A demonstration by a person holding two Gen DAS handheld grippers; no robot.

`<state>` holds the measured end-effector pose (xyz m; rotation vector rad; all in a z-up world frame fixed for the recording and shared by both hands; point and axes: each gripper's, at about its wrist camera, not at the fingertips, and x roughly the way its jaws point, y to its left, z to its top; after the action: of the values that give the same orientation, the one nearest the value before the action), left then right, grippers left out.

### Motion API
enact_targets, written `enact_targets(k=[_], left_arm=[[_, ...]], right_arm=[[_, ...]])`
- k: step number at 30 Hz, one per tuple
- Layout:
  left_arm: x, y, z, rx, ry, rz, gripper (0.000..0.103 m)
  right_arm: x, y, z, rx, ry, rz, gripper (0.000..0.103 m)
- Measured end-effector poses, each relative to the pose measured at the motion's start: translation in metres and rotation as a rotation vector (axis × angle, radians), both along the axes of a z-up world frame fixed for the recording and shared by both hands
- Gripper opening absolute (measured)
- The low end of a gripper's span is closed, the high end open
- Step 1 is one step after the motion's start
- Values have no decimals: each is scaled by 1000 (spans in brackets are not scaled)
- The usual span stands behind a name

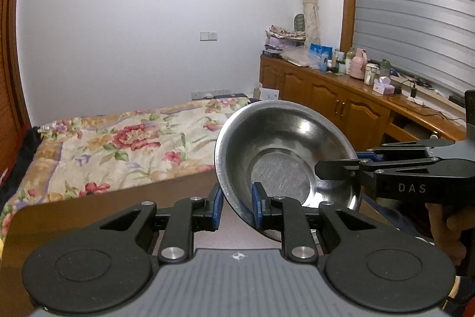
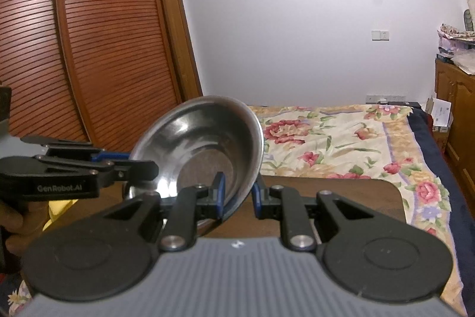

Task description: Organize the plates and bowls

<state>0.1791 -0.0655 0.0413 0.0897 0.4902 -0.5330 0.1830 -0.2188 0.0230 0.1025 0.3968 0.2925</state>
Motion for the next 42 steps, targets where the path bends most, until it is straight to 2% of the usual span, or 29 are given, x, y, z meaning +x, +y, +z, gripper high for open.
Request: enact_targets(k=[17, 30, 39, 42], left_arm=[[-36, 15, -23, -1, 60, -32, 23], [-56, 19, -60, 4, 155, -70, 23], [-67, 23, -77, 0, 203, -85, 24], [-68, 23, -77, 3, 197, -92, 24]], right_arm=[[-35, 9, -25, 6, 68, 17, 21], [-62, 12, -67, 67, 176, 21, 21], [-74, 20, -70, 23, 178, 8, 21], [-77, 17, -73, 53, 187, 7, 21]])
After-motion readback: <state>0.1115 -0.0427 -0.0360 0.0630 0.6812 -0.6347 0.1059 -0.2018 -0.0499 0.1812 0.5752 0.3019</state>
